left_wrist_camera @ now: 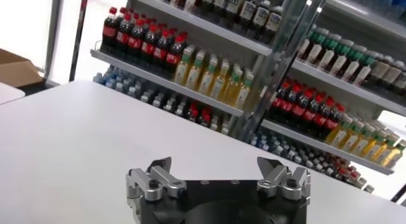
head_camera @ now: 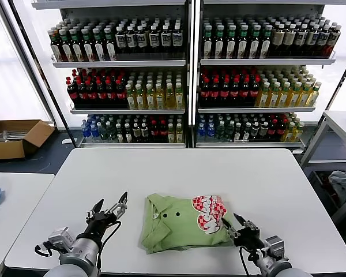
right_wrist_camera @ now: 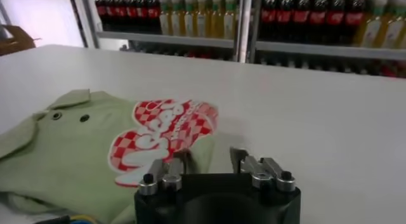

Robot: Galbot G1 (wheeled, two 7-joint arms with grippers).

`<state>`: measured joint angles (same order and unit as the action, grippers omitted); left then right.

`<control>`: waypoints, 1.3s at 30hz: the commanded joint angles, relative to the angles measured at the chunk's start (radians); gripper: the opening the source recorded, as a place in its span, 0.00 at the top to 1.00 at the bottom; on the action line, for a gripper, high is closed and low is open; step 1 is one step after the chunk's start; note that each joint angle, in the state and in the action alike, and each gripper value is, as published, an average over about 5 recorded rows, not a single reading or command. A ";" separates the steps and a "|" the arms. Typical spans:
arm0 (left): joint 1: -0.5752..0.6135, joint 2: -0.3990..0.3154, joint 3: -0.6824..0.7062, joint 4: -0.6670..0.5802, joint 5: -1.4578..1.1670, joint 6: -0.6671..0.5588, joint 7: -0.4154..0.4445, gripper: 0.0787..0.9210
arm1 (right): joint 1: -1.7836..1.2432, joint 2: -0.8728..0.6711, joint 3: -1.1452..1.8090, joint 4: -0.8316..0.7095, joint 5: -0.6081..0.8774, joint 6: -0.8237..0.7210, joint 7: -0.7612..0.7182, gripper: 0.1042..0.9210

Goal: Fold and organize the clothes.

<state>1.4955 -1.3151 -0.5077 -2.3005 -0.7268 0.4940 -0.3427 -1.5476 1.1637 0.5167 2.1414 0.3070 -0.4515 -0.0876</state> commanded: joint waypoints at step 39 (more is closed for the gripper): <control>0.011 0.004 0.006 0.002 -0.020 0.000 0.003 0.12 | 0.195 0.293 -0.350 -0.138 -0.101 0.248 0.293 0.12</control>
<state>1.5051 -1.3095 -0.5082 -2.2955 -0.7476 0.4940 -0.3387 -1.4480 1.4022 0.2152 2.0161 0.2185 -0.2296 0.1811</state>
